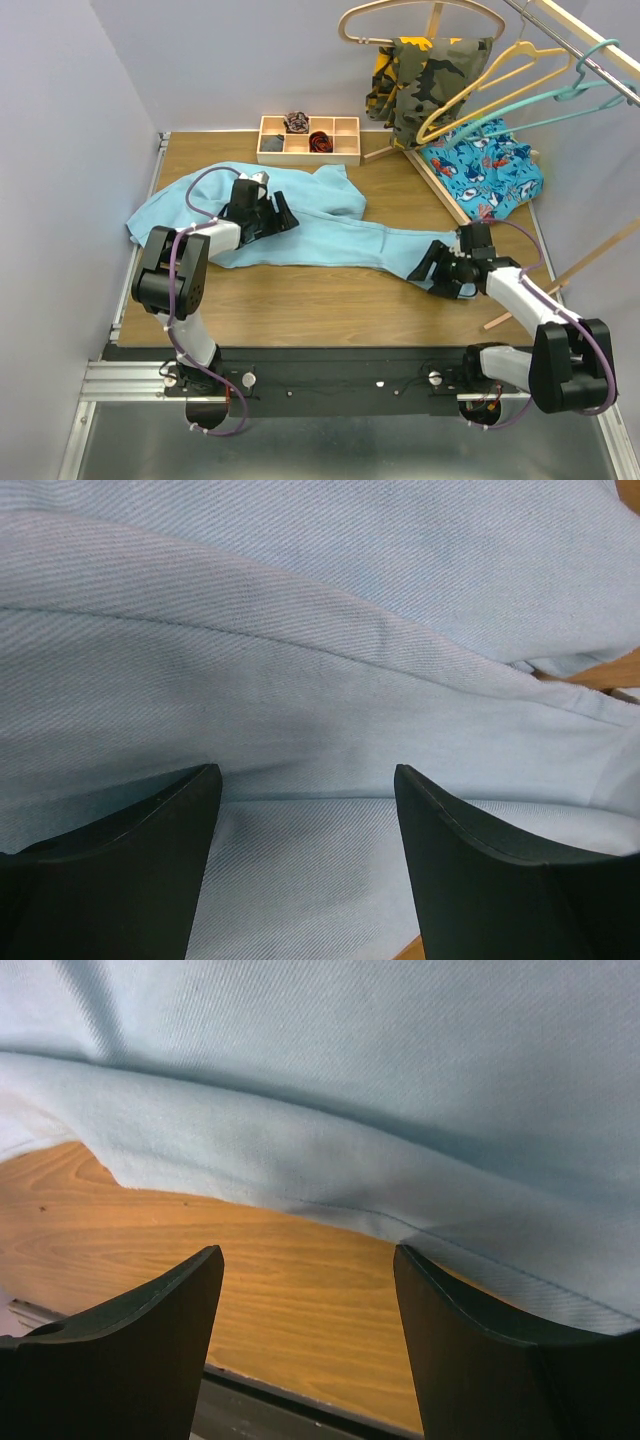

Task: Place the trousers on the hanger
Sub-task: Flatten out the trousers at the center of the board.

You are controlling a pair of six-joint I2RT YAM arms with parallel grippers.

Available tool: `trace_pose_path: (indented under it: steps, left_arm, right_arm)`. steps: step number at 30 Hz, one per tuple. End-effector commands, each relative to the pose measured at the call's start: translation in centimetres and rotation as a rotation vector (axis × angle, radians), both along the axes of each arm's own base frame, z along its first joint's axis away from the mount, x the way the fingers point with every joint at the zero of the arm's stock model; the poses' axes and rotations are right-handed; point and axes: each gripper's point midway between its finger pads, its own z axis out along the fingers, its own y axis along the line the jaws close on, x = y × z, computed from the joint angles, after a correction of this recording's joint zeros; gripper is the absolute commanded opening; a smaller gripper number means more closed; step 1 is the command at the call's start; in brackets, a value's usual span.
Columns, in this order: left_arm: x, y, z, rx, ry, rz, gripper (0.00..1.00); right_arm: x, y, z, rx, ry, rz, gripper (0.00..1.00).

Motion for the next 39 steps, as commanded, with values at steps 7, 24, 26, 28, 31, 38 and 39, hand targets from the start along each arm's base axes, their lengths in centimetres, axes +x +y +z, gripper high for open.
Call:
trace_pose_path:
  steps: [7,24,26,28,31,38,39]
  left_arm:
    - [1.5,0.8,1.5,0.04,-0.076,-0.038,0.79]
    - [-5.5,5.5,5.9,0.167,0.013,0.15,0.79]
    - [-7.6,6.1,4.0,0.174,0.086,0.175,0.79]
    - [-8.7,6.3,3.1,0.174,0.109,0.18,0.79]
    - [-10.2,6.8,1.9,0.18,0.15,0.207,0.79]
    - [-9.9,8.2,1.2,0.236,0.139,0.26,0.77]
    - [-10.0,8.1,0.7,0.242,0.154,0.25,0.77]
  right_arm:
    - [-1.1,-1.0,1.4,-0.062,0.034,-0.026,0.77]
    - [-0.2,-6.1,3.7,-0.257,0.099,-0.406,0.81]
    - [-0.4,-6.4,3.1,-0.265,0.121,-0.425,0.81]
    - [-0.8,-6.5,2.5,-0.27,0.141,-0.443,0.83]
    - [-1.1,-6.8,2.0,-0.281,0.158,-0.458,0.83]
    - [-2.3,-7.6,0.8,-0.301,0.181,-0.507,0.86]
    - [-2.6,-7.6,0.7,-0.297,0.185,-0.513,0.86]
